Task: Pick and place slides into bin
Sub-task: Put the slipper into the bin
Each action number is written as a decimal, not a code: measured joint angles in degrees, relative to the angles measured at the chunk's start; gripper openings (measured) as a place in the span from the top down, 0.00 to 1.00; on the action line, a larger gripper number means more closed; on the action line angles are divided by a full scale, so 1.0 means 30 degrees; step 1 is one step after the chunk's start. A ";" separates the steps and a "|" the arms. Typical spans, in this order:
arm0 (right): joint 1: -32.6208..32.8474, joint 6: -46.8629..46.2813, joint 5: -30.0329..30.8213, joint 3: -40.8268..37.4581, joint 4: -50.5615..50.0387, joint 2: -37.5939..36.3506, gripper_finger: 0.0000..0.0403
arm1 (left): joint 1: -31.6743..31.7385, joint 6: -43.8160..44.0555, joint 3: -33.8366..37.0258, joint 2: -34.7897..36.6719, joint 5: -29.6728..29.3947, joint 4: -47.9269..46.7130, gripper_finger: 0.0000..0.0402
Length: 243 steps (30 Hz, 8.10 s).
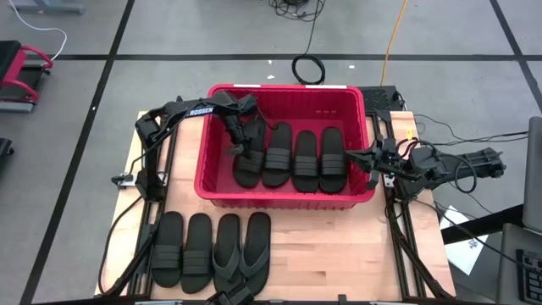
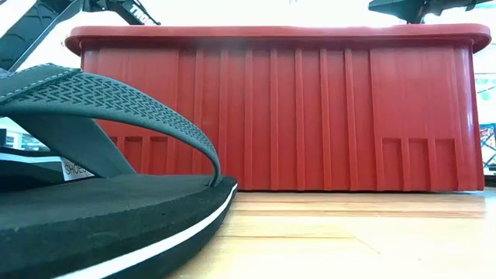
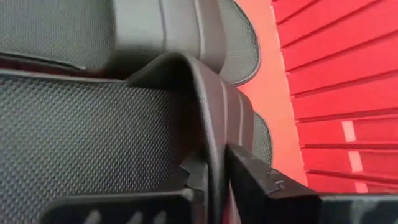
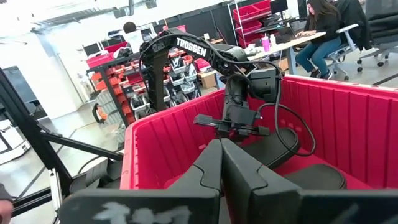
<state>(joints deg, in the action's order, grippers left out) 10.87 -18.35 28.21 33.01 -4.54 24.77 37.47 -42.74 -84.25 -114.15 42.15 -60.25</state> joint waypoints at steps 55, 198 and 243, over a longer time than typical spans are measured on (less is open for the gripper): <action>-0.0007 0.4284 -0.5103 0.0000 -0.0073 0.0131 1.00 | -1.9031 1.4812 0.7171 1.6483 -2.1138 1.2099 1.00; 0.2645 0.6807 -1.8565 1.7078 -0.1114 2.8485 1.00 | -2.0626 1.4484 1.6728 3.0680 -1.8548 1.7580 0.94; -0.7945 2.2917 -1.1047 2.5263 -2.8350 1.9914 1.00 | -2.0618 1.4180 1.6721 3.0680 -2.4578 1.8473 0.94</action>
<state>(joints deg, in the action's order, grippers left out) -12.96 50.40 -4.93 108.80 -89.59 84.52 -24.38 -0.20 -34.09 -22.11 -31.59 -4.83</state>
